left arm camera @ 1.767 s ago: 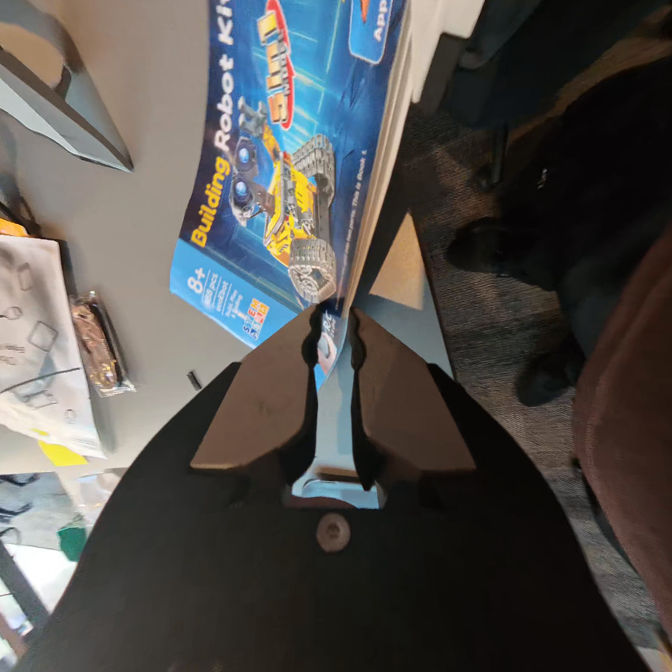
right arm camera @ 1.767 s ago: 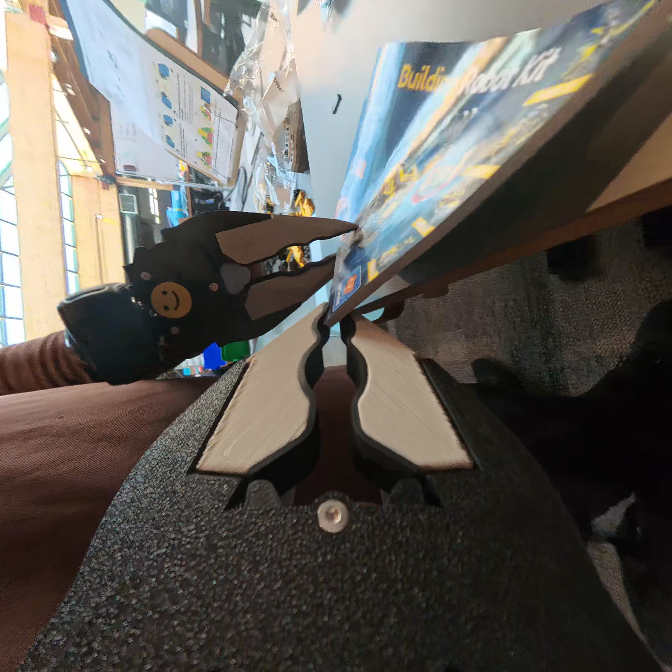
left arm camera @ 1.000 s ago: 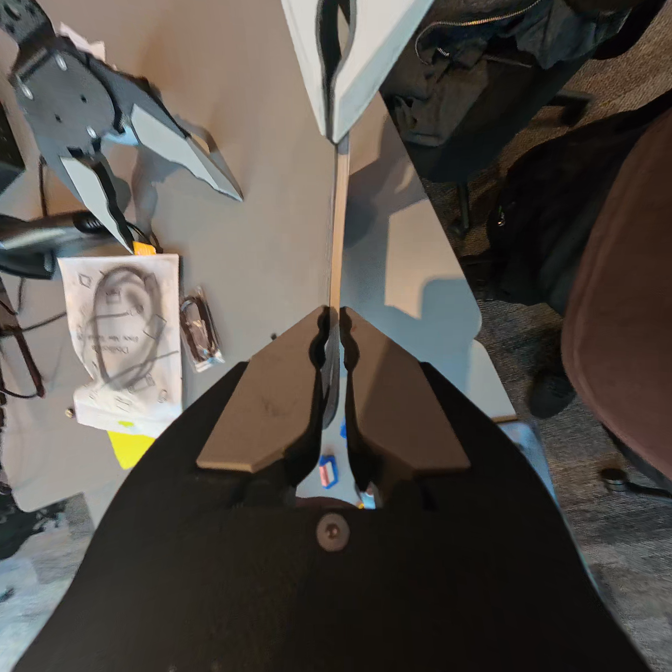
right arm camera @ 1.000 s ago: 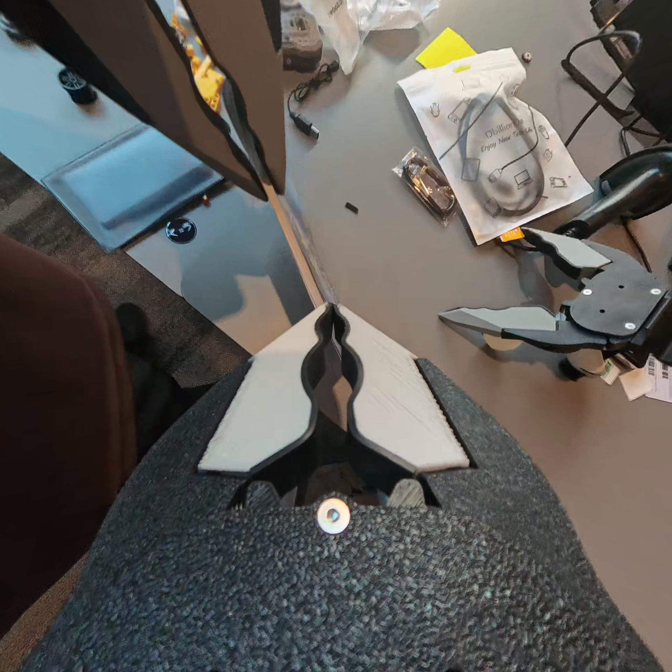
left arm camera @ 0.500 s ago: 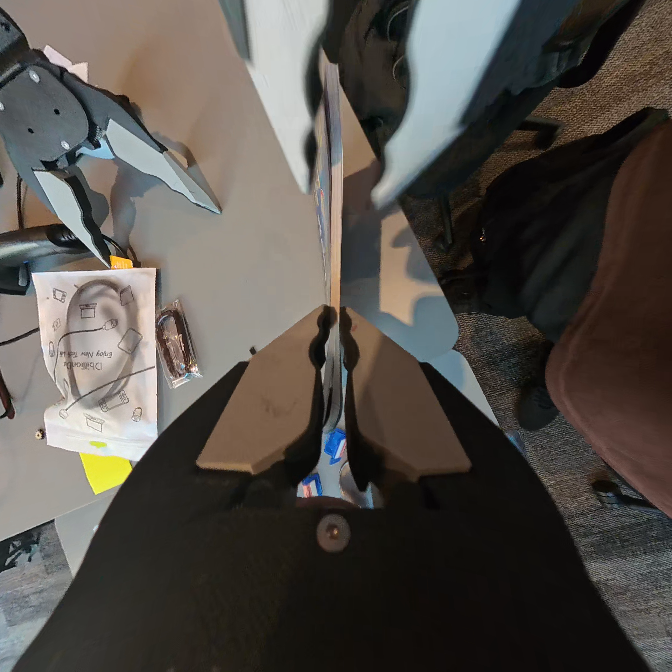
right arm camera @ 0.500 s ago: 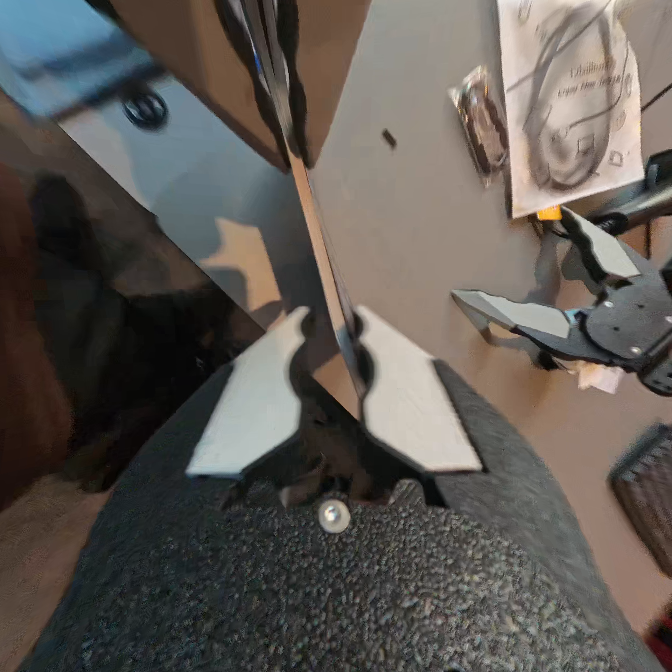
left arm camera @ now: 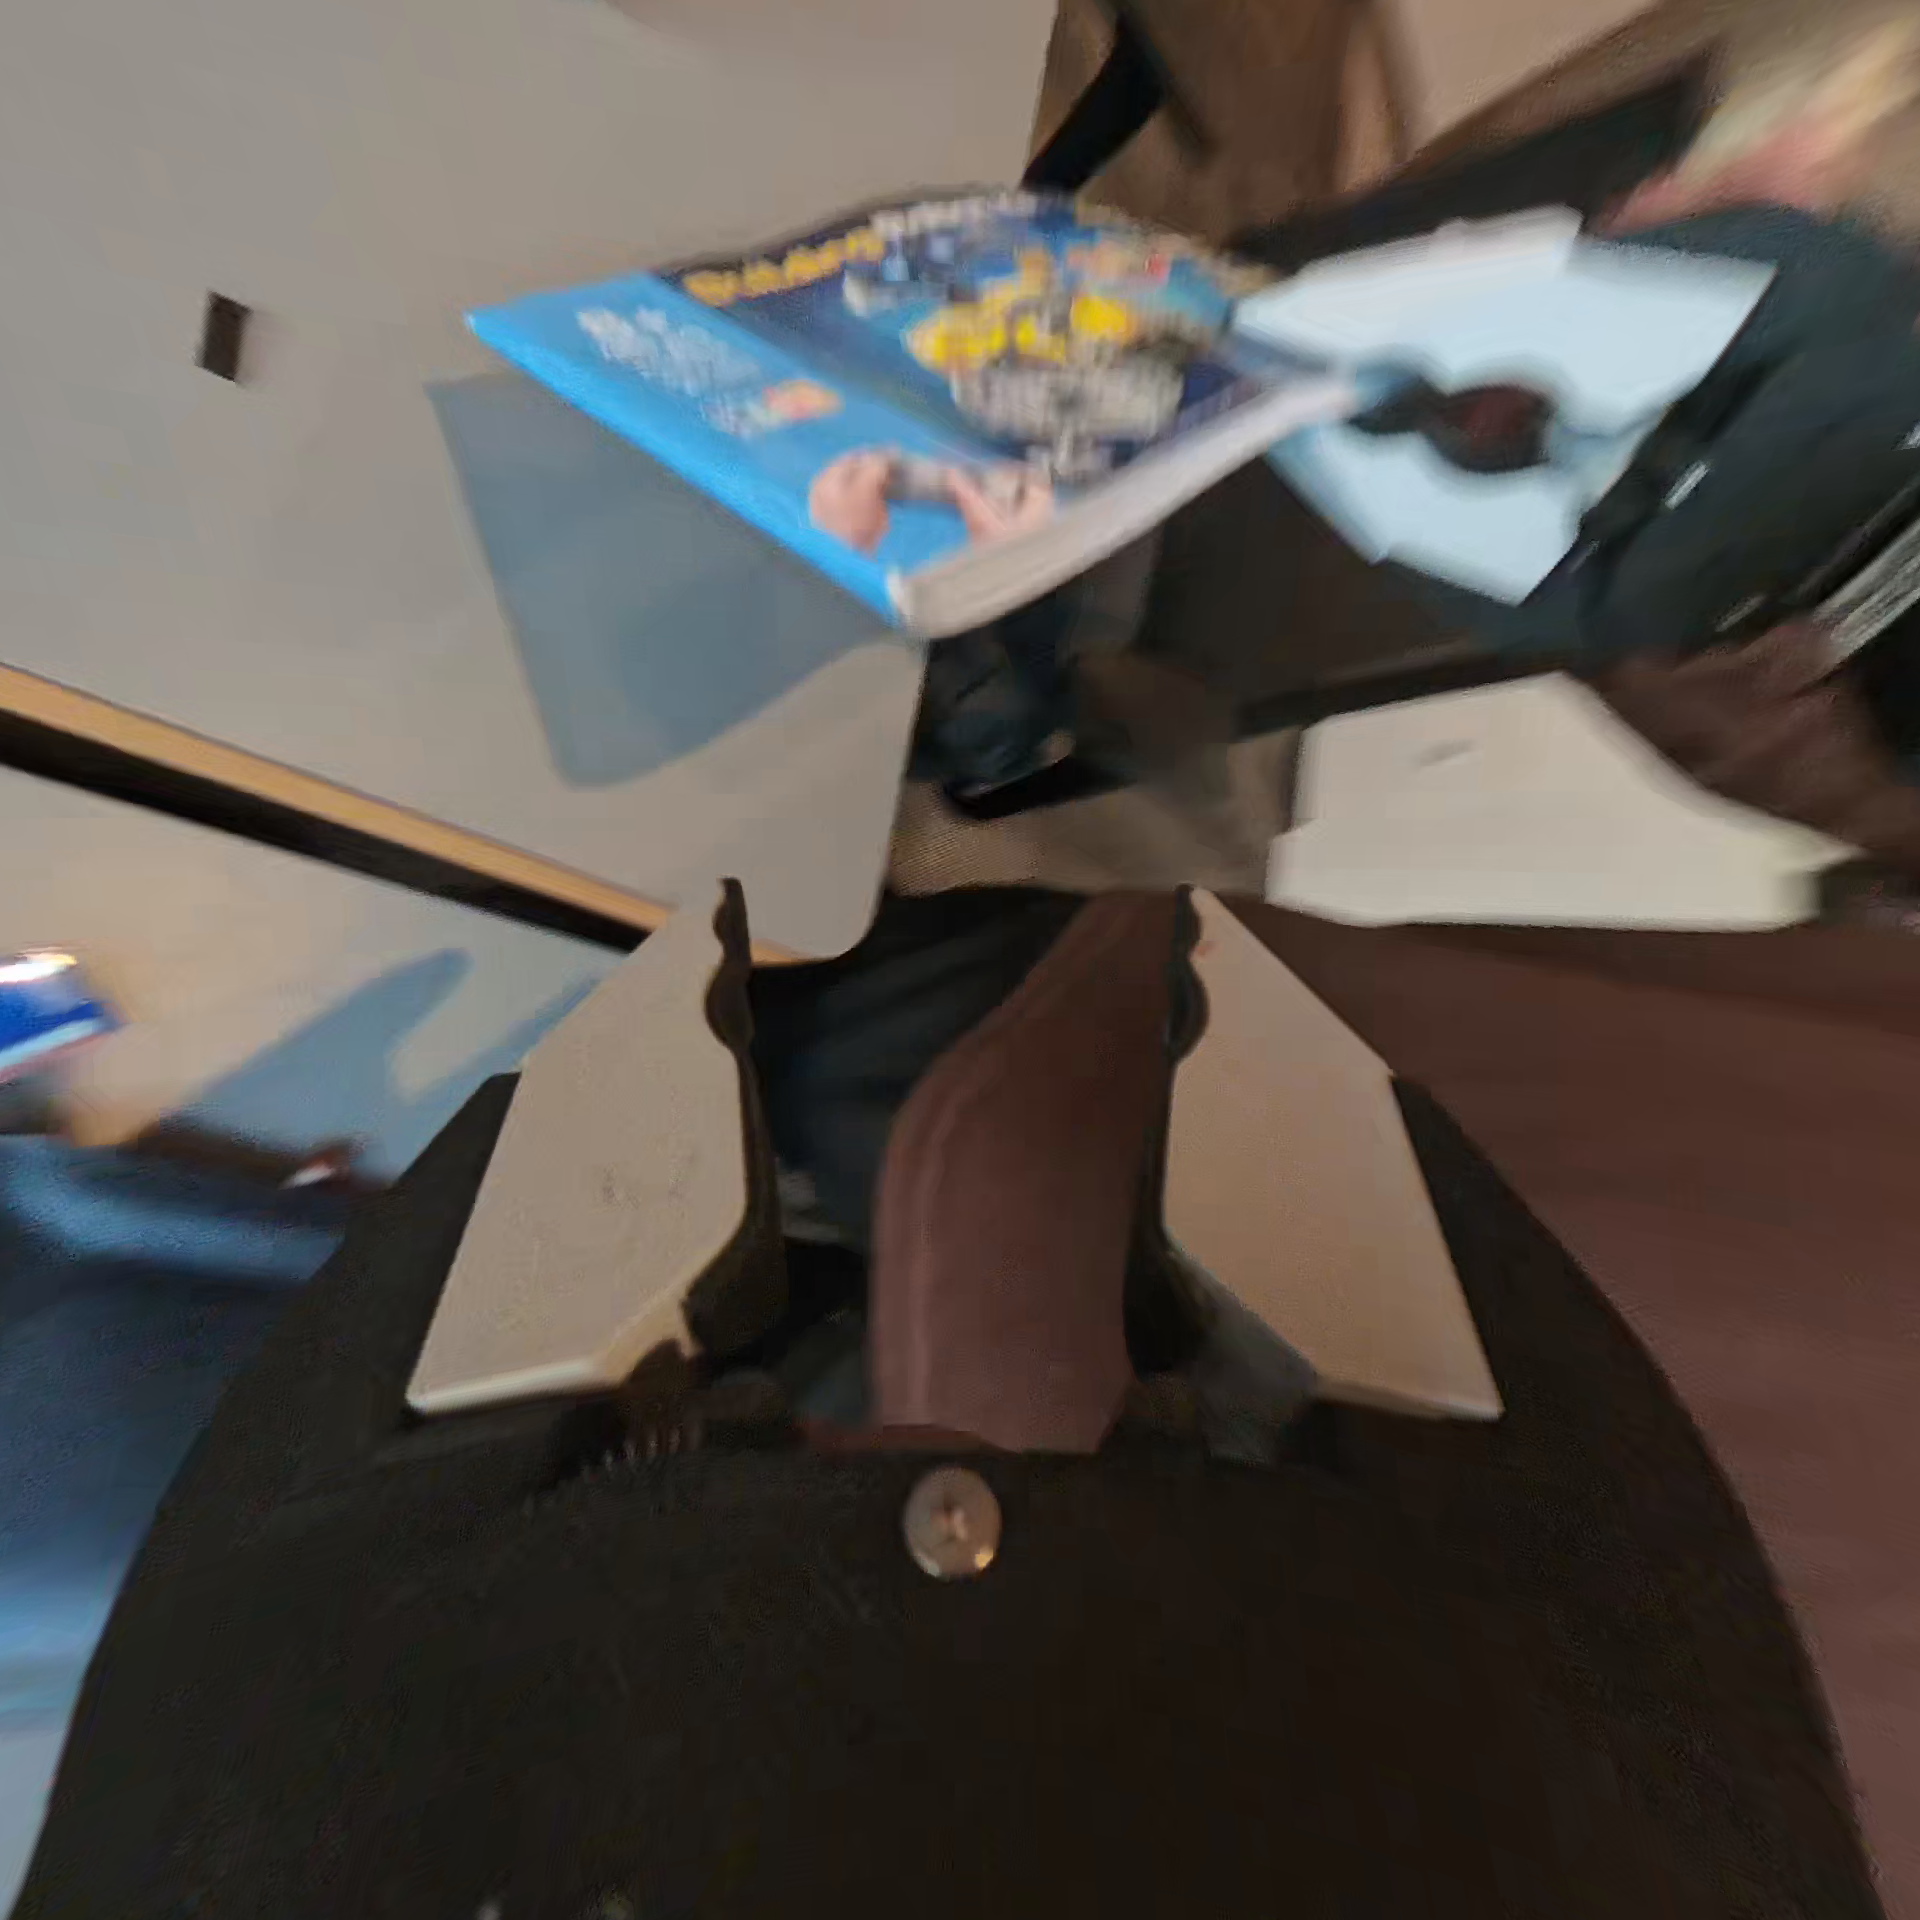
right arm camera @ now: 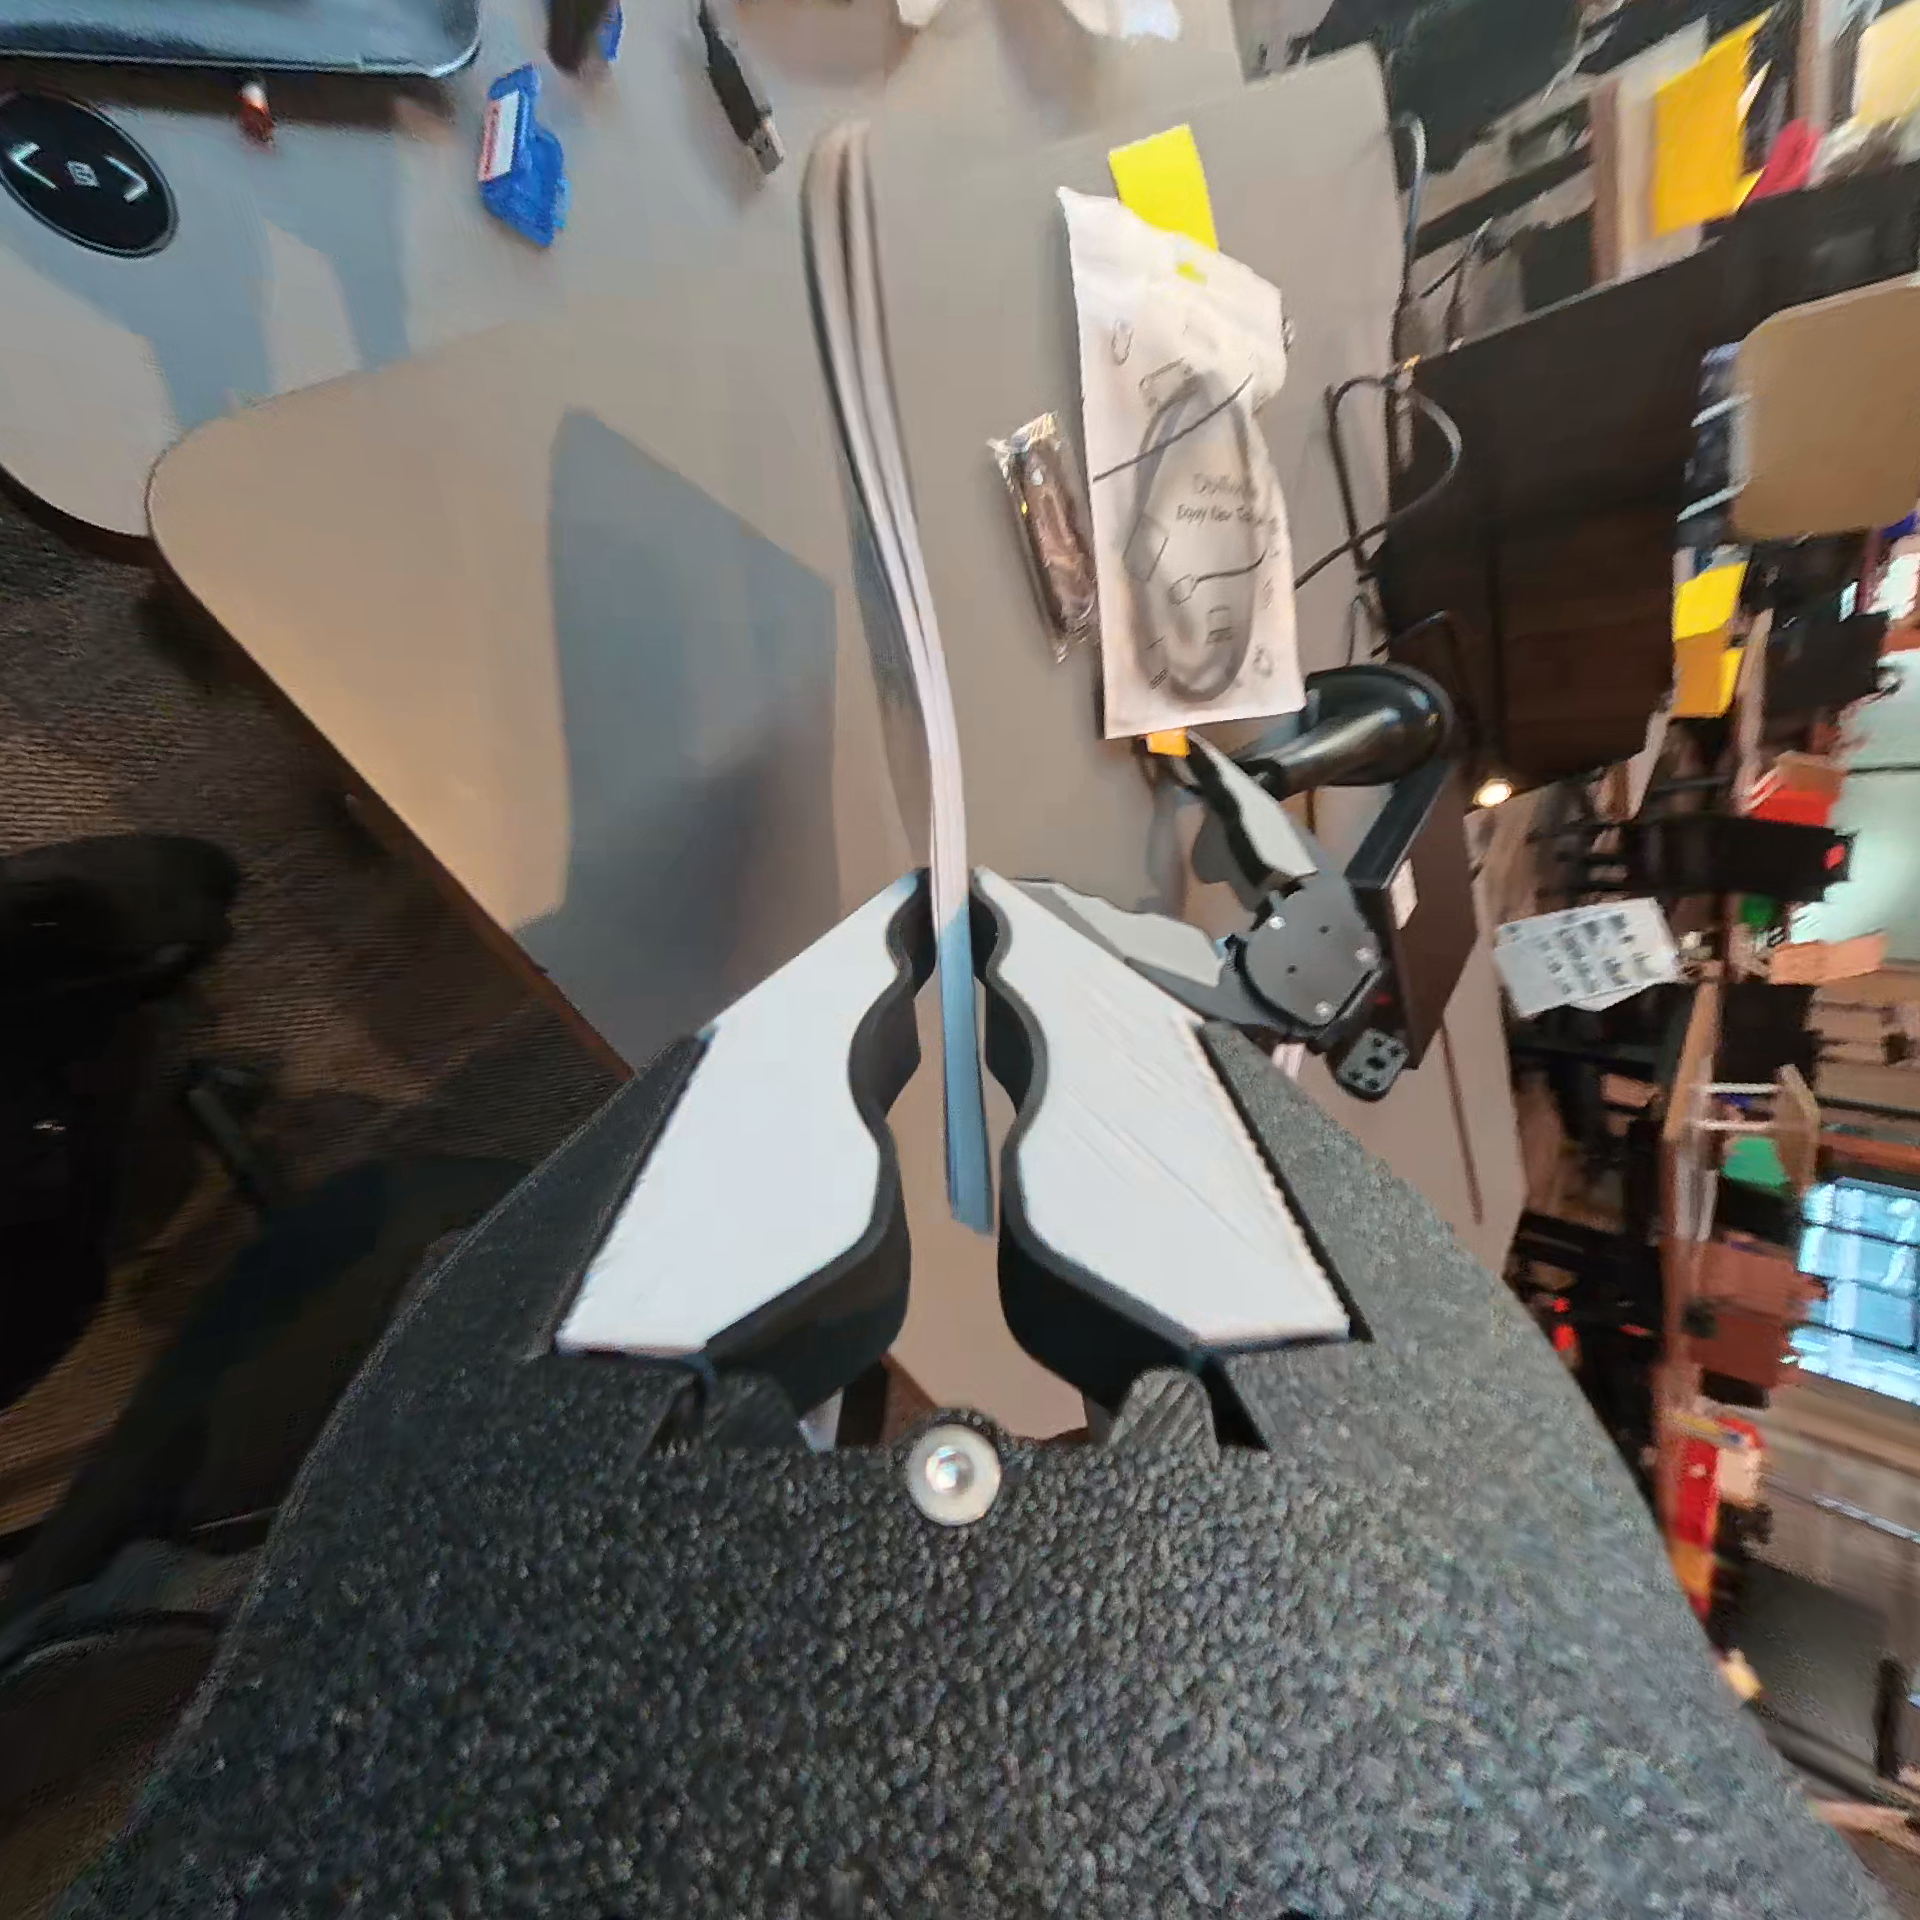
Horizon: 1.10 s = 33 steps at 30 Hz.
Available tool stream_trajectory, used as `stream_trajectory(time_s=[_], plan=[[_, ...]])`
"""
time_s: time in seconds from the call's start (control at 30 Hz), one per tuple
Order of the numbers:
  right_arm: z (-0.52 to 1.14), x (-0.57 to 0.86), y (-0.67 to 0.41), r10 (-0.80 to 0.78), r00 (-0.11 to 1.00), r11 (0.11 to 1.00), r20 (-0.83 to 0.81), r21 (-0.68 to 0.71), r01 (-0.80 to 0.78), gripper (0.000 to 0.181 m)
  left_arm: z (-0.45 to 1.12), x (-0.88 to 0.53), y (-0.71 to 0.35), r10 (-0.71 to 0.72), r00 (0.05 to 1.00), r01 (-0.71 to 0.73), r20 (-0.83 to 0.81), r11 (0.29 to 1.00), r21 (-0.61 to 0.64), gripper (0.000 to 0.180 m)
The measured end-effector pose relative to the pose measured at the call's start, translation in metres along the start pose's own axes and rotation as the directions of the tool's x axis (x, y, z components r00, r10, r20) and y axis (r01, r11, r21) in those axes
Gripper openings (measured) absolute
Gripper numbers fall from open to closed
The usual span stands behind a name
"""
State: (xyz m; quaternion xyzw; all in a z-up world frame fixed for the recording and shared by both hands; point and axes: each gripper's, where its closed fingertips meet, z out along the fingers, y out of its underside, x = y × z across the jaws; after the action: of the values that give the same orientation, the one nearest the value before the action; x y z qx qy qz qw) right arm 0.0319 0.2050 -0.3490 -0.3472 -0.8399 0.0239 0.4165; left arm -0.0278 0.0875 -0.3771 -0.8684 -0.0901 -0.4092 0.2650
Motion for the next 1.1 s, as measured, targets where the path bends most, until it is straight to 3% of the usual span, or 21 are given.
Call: stream_trajectory(time_s=[0.1,0.17,0.33,0.5,0.6,0.63,0.67,0.73,0.77,0.83,0.97,1.0,1.03,1.1], plan=[[-0.006,0.005,-0.01,-0.059,0.998,0.997,-0.012,0.049,0.06,0.004,0.001,0.008,-0.029,-0.192,0.956,0.215,-0.223,0.973,0.086,0.084],[-0.008,0.003,-0.017,-0.093,0.996,0.993,-0.006,0.077,0.094,0.004,0.01,0.009,-0.039,-0.292,0.903,0.325,-0.314,0.944,0.057,0.089],[-0.013,0.01,-0.024,-0.131,0.99,0.986,-0.053,0.098,0.135,0.004,0.051,0.01,-0.013,-0.496,0.785,0.469,-0.372,0.867,-0.168,0.088],[-0.028,0.031,-0.028,-0.121,0.986,0.983,-0.118,0.121,0.135,0.004,0.043,0.014,-0.006,-0.531,0.694,0.526,-0.486,0.835,-0.161,0.098],[-0.03,0.031,-0.033,-0.123,0.988,0.978,-0.097,0.158,0.137,0.004,0.027,0.027,-0.035,-0.515,0.559,0.587,-0.65,0.8,-0.129,0.086],[-0.029,0.03,-0.034,-0.119,0.989,0.977,-0.09,0.168,0.133,0.004,0.024,0.032,-0.046,-0.486,0.542,0.585,-0.686,0.804,-0.107,0.075],[-0.028,0.029,-0.034,-0.115,0.99,0.977,-0.085,0.173,0.128,0.004,0.024,0.036,-0.055,-0.457,0.546,0.57,-0.703,0.817,-0.088,0.052],[-0.021,0.022,-0.026,-0.064,0.998,0.985,-0.025,0.16,0.067,0.006,0.039,0.029,-0.061,-0.429,0.671,0.521,-0.605,0.853,-0.027,0.013],[-0.014,0.014,-0.016,-0.005,0.999,0.99,0.049,0.141,-0.001,0.012,0.043,0.023,-0.065,-0.399,0.735,0.49,-0.549,0.871,0.023,0.007],[0.001,-0.013,0.009,0.161,0.957,0.984,0.24,0.041,-0.175,0.021,0.052,0.011,-0.062,-0.357,0.845,0.41,-0.398,0.911,0.053,0.005],[0.013,-0.076,0.04,0.473,0.72,0.881,0.508,-0.259,-0.396,0.04,0.068,-0.009,-0.045,-0.207,0.975,0.208,-0.086,0.978,0.001,0.004],[0.015,-0.083,0.043,0.53,0.677,0.848,0.511,-0.324,-0.419,0.035,0.071,-0.015,-0.043,-0.176,0.984,0.176,-0.023,0.984,-0.012,0.003],[0.018,-0.087,0.045,0.577,0.643,0.817,0.505,-0.381,-0.434,0.02,0.073,-0.021,-0.039,-0.148,0.988,0.149,0.034,0.988,-0.031,0.004],[0.017,-0.088,0.033,0.639,0.549,0.769,0.539,-0.425,-0.477,0.016,0.076,-0.035,-0.031,-0.075,0.986,0.087,0.152,0.993,-0.075,0.004]])
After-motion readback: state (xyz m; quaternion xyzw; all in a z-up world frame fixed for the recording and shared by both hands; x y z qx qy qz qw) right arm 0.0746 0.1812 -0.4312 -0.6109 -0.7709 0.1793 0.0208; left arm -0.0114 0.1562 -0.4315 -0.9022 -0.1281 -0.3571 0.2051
